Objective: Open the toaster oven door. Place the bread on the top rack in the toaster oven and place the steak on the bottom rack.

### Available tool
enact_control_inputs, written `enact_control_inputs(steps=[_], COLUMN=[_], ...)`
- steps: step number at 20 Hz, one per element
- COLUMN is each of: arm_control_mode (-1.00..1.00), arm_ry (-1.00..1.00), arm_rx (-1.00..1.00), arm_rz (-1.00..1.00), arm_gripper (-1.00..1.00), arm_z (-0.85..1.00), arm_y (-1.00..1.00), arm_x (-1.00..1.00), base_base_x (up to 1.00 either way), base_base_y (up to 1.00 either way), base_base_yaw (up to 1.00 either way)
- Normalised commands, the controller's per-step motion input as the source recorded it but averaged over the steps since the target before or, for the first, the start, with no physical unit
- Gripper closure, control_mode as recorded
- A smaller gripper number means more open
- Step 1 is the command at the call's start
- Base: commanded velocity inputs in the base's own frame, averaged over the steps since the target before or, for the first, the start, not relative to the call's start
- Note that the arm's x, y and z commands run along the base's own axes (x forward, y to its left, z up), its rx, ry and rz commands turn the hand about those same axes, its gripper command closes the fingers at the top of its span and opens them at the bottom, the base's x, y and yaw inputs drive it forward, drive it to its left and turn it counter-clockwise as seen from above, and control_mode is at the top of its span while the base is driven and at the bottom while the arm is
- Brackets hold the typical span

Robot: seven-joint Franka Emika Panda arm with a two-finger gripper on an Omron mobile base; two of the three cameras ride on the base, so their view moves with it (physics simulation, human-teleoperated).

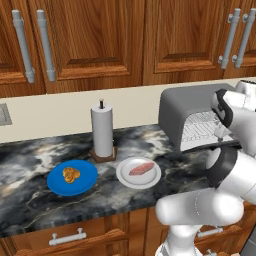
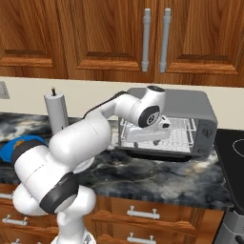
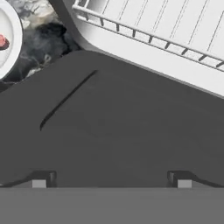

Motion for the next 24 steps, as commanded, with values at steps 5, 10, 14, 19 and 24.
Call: enact_control_inputs(steps=[5, 10, 14, 19, 24], arm_control_mode=[-1.00, -1.00, -1.00, -1.00, -1.00], arm_ry=[0.00, 0.00, 0.00, 0.00, 0.00], arm_rx=[-0.03, -0.22, -0.18, -0.05, 0.00], arm_rz=[-0.01, -0.08, -0.10, -0.09, -0.06], arm_gripper=[-1.00, -1.00, -1.00, -1.00, -1.00], arm_z=[-0.42, -0.64, -0.70, -0.69, -0.54], arm_y=[-0.15, 0.06, 0.06, 0.00, 0.00], arm_x=[-0.62, -0.59, -0.45, -0.41, -0.24], base_base_x=[0.00, 0.00, 0.00, 0.00, 0.00], base_base_y=[0.00, 0.00, 0.00, 0.00, 0.00], base_base_yaw=[0.00, 0.00, 0.00, 0.00, 0.00])
